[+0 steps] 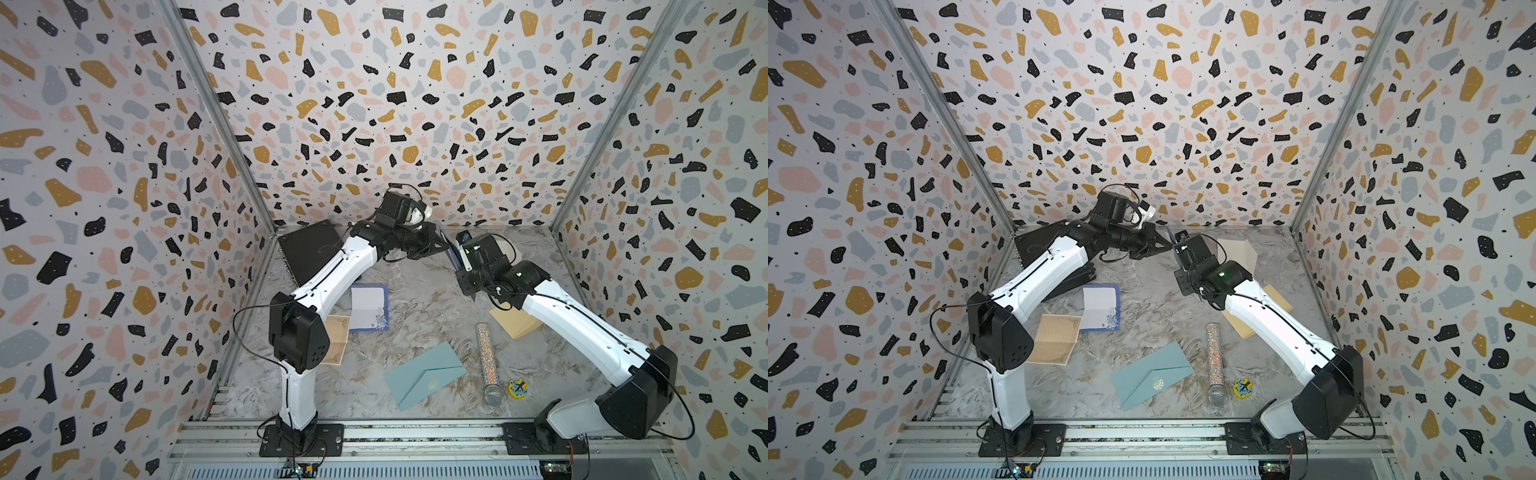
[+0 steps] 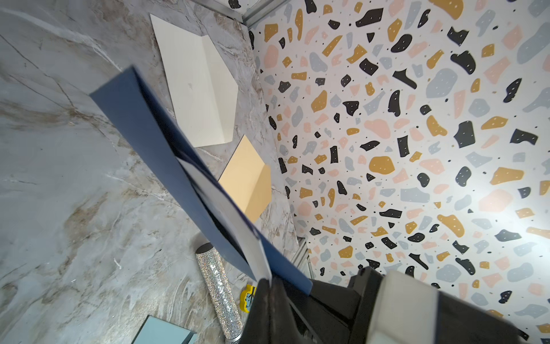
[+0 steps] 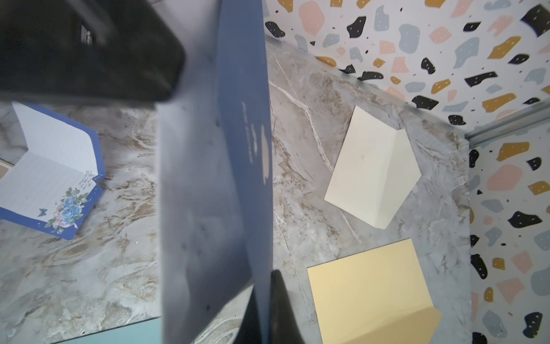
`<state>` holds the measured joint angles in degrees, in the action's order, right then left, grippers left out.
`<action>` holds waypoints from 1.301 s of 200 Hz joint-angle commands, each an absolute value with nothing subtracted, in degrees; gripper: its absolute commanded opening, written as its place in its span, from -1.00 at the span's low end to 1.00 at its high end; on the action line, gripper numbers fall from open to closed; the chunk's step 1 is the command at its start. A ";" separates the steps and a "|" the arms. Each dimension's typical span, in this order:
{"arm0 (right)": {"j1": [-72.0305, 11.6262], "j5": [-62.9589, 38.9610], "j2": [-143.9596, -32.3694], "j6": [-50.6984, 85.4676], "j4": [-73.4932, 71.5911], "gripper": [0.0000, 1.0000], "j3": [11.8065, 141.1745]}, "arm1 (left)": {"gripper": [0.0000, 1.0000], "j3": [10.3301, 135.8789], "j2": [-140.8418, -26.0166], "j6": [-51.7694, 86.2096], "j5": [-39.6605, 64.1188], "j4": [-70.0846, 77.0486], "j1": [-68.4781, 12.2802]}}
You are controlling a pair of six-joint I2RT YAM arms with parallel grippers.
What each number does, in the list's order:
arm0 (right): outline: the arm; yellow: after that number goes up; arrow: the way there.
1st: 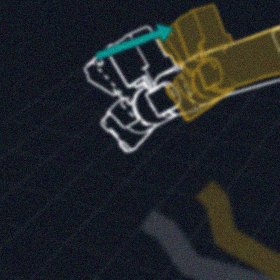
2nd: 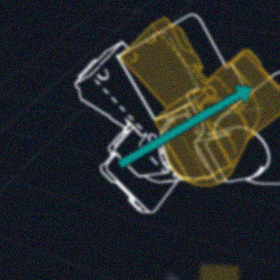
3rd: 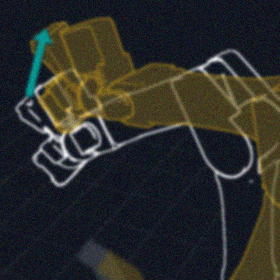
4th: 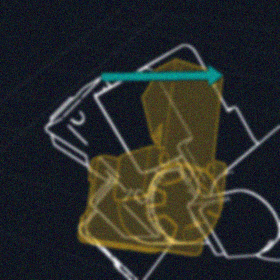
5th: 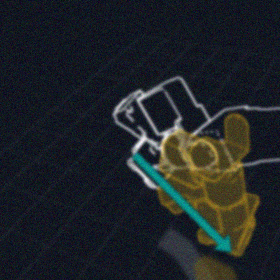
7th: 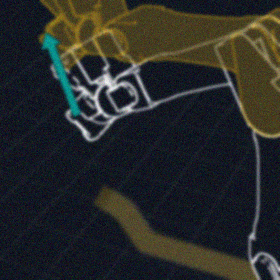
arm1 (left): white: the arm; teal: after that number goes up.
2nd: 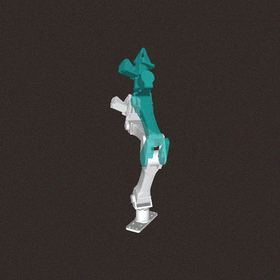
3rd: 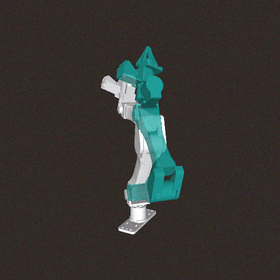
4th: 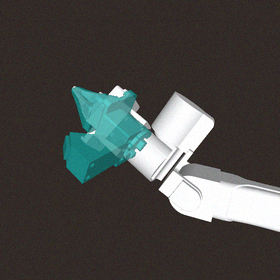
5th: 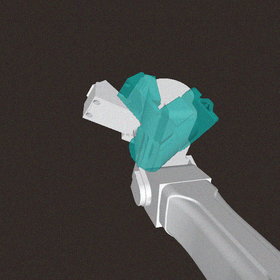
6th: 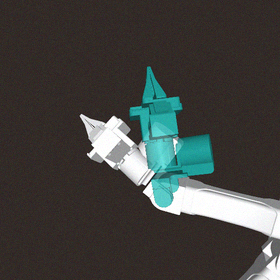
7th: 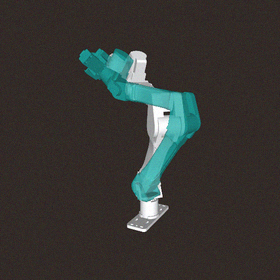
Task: Take the letter paper out of the envelope
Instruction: Take out the letter paper from the envelope, then place the envelope at the center of the board.
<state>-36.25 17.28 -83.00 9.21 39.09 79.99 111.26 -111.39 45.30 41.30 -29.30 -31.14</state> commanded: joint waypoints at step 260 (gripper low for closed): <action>-1.94 -36.41 -123.70 36.98 17.66 -0.76 94.06 | -1.00 77.74 -96.28 49.47 50.98 -6.86 -24.68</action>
<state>-2.33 -35.83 -123.28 41.74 12.12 89.69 78.06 -96.23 49.74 50.35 -8.45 -25.06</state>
